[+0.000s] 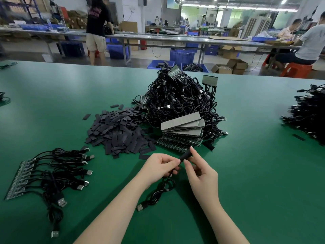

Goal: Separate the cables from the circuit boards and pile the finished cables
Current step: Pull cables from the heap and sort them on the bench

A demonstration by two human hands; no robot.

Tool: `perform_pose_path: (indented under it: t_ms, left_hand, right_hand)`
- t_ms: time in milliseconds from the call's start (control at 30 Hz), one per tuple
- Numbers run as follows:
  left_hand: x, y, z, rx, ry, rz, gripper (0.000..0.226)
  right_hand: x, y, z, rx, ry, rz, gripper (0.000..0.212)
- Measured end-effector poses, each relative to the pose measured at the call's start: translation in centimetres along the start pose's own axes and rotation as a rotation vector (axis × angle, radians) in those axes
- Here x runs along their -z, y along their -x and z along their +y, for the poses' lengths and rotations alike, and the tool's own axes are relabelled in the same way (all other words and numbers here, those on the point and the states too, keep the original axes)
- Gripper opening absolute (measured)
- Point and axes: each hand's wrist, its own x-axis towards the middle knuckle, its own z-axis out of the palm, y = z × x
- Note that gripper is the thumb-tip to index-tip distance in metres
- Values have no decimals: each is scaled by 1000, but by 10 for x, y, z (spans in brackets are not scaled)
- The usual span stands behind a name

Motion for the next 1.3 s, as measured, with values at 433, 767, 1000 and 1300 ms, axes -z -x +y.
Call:
perform_pose_path:
  t_ms: [433, 767, 1000, 1300]
  left_hand:
    - [1, 0, -1, -2, -65, -16, 7]
    - [-6, 0, 1, -43, 5, 61, 10]
    - [-9, -2, 7, -30, 99, 138, 14]
    - [-11, 3, -6, -152, 104, 322, 31]
  right_hand:
    - [4, -5, -1, -97, -92, -59, 49]
    - [-1, 0, -5, -87, -30, -143, 77]
    - [-10, -1, -19, -235, 102, -232, 12]
    - [6, -15, -36, -329, -247, 118, 9]
